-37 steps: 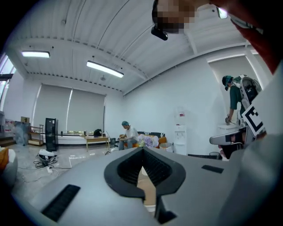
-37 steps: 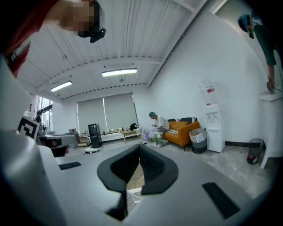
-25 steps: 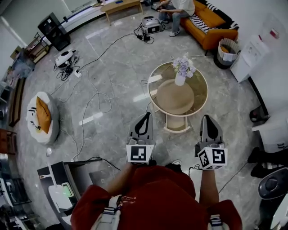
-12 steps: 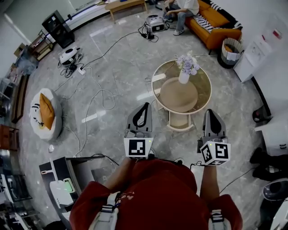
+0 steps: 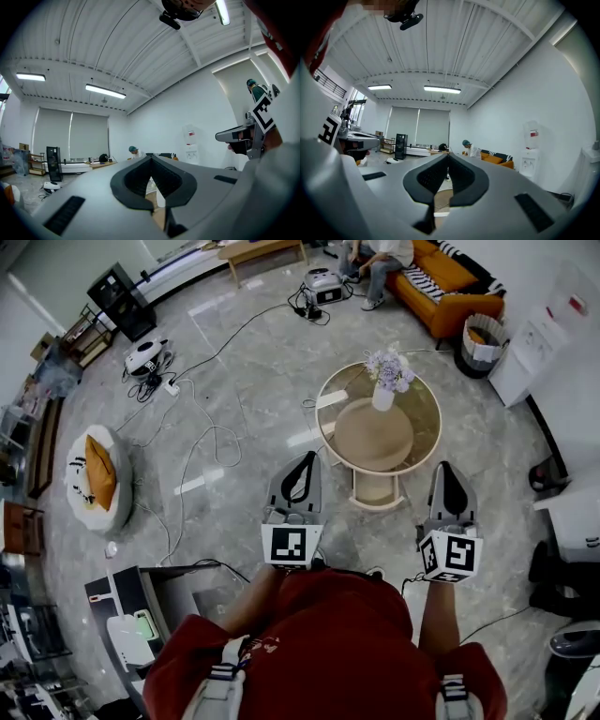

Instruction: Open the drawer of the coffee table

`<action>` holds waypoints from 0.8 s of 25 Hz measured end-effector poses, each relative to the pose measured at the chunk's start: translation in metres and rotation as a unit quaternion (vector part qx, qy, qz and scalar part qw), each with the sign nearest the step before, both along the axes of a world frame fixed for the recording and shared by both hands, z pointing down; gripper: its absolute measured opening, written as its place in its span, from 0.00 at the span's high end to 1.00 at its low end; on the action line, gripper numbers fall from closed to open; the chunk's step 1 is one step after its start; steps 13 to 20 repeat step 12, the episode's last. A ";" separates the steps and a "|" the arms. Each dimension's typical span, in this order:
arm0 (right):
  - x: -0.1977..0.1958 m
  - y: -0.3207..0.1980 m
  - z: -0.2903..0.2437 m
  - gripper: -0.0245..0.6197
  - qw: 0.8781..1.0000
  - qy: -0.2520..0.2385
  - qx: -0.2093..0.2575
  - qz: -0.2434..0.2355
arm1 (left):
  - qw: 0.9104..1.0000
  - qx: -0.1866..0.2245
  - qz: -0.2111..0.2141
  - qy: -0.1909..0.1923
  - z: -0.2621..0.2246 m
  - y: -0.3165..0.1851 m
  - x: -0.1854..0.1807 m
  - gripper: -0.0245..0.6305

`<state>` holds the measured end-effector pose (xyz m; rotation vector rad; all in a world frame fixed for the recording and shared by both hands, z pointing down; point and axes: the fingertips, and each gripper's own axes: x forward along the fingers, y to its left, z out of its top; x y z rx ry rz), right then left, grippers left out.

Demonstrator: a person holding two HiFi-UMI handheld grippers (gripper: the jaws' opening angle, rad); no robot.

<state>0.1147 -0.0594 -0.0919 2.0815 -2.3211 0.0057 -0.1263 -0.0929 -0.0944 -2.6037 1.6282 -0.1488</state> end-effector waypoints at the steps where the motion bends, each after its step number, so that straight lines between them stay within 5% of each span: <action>1: 0.002 0.000 0.000 0.93 1.000 0.003 0.001 0.002 | 1.000 -0.001 0.001 -0.002 0.000 0.001 0.002 0.94; 20: 0.016 -0.001 -0.003 0.93 1.000 0.007 0.010 0.000 | 1.000 0.009 -0.005 -0.002 -0.007 0.001 0.015 0.94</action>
